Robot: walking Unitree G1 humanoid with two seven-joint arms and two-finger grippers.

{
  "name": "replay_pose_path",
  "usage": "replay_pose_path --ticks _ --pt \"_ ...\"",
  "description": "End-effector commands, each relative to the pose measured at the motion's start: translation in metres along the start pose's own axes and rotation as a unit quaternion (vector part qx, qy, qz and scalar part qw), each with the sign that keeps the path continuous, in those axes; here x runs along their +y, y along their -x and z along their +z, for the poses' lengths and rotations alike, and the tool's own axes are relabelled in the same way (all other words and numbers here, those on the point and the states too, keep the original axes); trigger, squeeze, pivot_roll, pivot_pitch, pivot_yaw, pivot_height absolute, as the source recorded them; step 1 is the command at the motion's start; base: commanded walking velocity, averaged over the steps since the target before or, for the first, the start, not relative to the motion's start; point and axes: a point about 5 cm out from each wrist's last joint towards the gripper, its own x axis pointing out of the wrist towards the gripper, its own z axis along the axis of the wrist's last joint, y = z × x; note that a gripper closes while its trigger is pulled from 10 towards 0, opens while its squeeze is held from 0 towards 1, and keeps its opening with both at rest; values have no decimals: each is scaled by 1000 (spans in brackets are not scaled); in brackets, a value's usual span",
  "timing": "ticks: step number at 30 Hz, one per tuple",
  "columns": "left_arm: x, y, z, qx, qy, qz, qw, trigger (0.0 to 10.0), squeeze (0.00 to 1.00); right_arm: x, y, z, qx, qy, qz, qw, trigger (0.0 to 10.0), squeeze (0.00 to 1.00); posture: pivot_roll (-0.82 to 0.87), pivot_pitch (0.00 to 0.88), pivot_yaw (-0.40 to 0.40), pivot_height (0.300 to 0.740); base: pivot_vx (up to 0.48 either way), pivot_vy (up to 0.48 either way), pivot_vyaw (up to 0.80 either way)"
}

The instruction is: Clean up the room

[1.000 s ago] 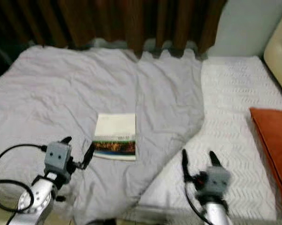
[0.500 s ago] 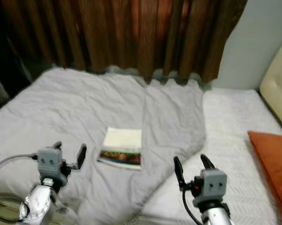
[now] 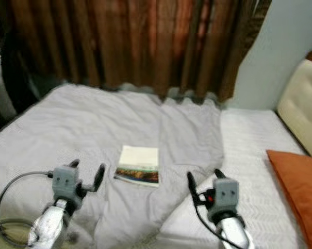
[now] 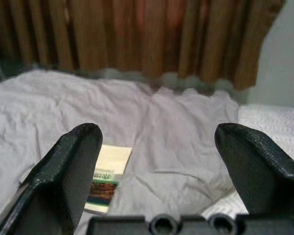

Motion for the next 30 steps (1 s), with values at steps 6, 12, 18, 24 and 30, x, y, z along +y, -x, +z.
replay_pose_path --ticks 6,12,18,24,30 --pt "0 -10 5 -8 3 -12 1000 10000 0 7 -4 -6 12 7 10 1000 10000 0 -61 0 -5 740 450 0 0" --pt "1 -13 4 -3 -2 -11 1000 10000 0 9 -9 -7 14 6 18 1000 10000 0 -59 0 -5 740 429 0 0" --pt "2 -12 3 -6 39 10 999 10000 0 13 -12 -7 17 4 34 999 10000 0 -62 0 -10 740 419 86 0" --pt "-8 -3 -4 5 48 14 999 10000 0 10 -13 -17 70 -34 55 995 10000 0 -58 40 -44 740 387 284 0" --pt "-7 12 -4 19 37 14 999 10000 0 28 -28 -27 125 -125 120 977 10000 0 -15 123 -38 740 382 286 0"
